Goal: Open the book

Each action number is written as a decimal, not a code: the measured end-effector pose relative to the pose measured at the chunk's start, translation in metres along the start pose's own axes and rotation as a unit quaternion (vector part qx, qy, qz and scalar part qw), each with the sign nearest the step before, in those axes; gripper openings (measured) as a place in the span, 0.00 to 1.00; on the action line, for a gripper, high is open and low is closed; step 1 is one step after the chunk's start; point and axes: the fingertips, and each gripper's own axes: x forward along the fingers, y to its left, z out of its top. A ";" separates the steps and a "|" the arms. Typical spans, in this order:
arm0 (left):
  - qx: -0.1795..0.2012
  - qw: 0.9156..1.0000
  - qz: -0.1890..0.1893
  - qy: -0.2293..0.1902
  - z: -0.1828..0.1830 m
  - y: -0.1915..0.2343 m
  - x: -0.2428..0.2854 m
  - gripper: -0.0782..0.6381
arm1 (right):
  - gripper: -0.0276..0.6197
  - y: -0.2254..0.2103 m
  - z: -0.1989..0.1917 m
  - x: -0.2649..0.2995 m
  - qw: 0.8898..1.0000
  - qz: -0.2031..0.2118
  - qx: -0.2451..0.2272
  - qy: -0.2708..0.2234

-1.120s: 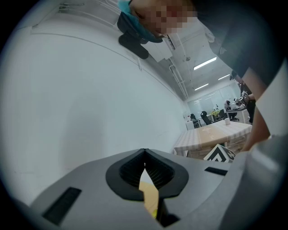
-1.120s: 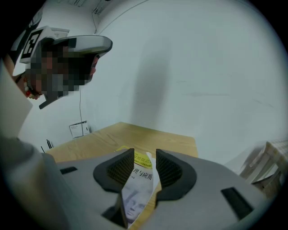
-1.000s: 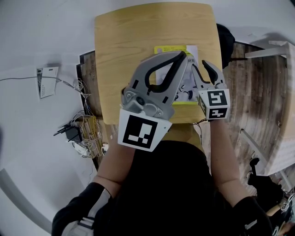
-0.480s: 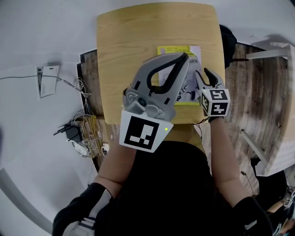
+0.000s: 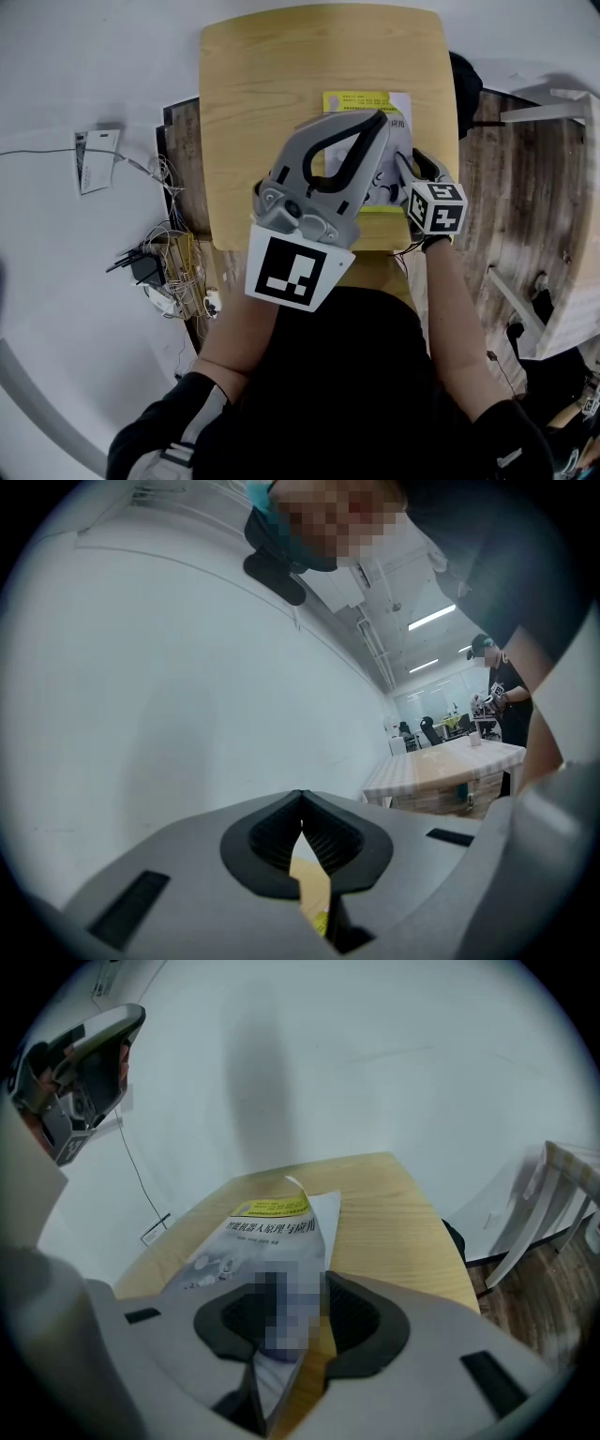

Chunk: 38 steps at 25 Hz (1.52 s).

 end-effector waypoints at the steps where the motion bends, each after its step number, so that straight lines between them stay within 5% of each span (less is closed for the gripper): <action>1: -0.001 1.000 0.000 -0.001 0.000 0.000 0.000 0.12 | 0.29 0.001 0.000 0.000 1.000 0.001 0.000 0.001; 7: -0.003 1.000 -0.003 0.000 -0.002 -0.003 0.001 0.12 | 0.29 0.005 0.008 -0.008 0.999 0.012 0.026 -0.018; 14: -0.001 1.000 -0.006 0.000 -0.001 -0.010 0.006 0.12 | 0.28 0.017 0.021 -0.025 0.990 0.076 0.097 -0.067; 32: -0.006 1.000 -0.004 0.001 -0.003 -0.006 0.005 0.12 | 0.19 0.009 0.020 -0.010 0.973 0.127 0.191 -0.035; 38: -0.010 1.000 -0.005 -0.002 -0.004 -0.004 0.002 0.12 | 0.14 0.006 0.008 -0.002 0.977 0.102 0.184 0.014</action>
